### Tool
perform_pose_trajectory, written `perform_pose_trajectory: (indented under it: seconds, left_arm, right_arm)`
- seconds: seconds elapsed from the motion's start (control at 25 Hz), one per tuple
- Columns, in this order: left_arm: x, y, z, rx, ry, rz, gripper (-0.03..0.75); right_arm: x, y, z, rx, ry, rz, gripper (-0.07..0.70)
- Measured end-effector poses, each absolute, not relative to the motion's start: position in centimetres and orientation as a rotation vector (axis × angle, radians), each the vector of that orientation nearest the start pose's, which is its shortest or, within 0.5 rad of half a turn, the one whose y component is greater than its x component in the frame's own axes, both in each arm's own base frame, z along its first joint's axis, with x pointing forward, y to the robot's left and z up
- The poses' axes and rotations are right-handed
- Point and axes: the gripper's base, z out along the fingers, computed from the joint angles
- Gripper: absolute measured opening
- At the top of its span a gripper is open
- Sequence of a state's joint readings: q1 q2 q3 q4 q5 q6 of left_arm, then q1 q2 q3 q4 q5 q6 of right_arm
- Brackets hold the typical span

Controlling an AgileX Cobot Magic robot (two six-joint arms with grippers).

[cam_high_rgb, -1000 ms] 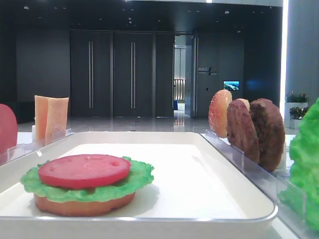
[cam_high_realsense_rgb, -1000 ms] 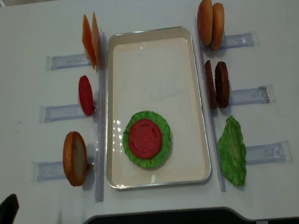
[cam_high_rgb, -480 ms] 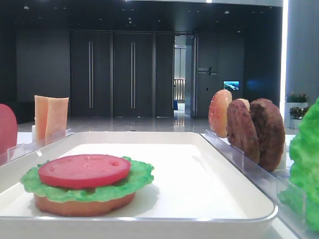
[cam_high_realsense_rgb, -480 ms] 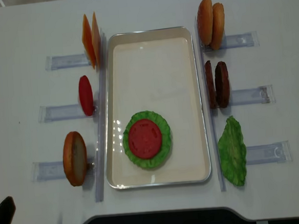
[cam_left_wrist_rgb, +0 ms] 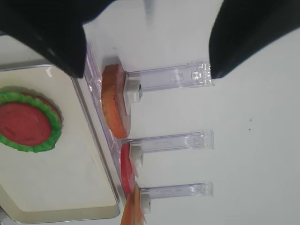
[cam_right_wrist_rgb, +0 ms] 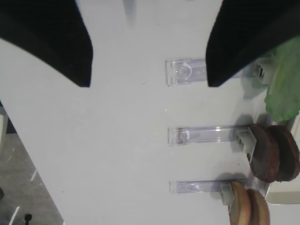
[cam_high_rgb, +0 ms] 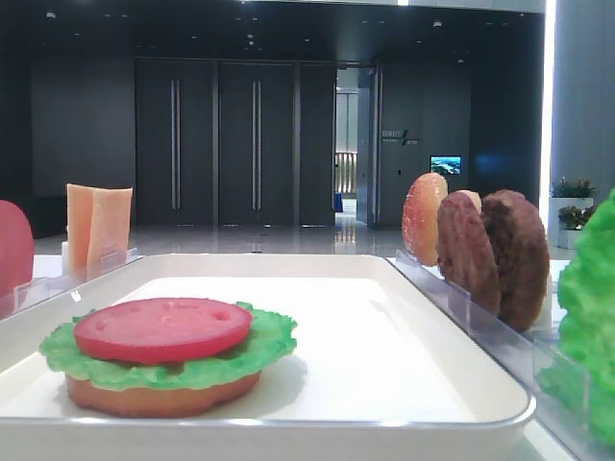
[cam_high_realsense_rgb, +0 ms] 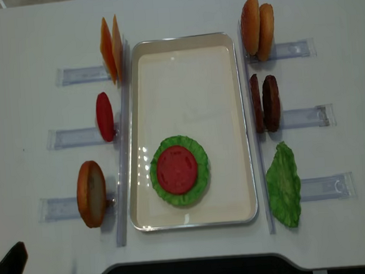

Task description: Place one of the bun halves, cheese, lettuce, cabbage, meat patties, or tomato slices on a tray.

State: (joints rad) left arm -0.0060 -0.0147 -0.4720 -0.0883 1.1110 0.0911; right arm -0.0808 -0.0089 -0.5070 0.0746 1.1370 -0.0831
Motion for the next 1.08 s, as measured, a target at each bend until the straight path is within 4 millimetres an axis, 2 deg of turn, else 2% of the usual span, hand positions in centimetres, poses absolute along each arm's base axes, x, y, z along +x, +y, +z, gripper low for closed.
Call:
perform_pose_trajectory:
  seconds: [0.08,0.24,1.08]
  left_arm:
    - [-0.64,-0.72,26.57,0.108,2.102,-0.056,0.668]
    - [-0.64,-0.72,26.57,0.108,2.102,-0.056,0.689]
    - [-0.64,-0.72,26.57,0.108,2.102,-0.056,0.662]
  right_arm:
    - [-1.0,0.7,27.32,-0.01,2.102,-0.009,0.485]
    - [-1.0,0.7,27.32,-0.01,2.102,-0.009,0.485]
    - [-1.0,0.7,27.32,-0.01,2.102,-0.009,0.485]
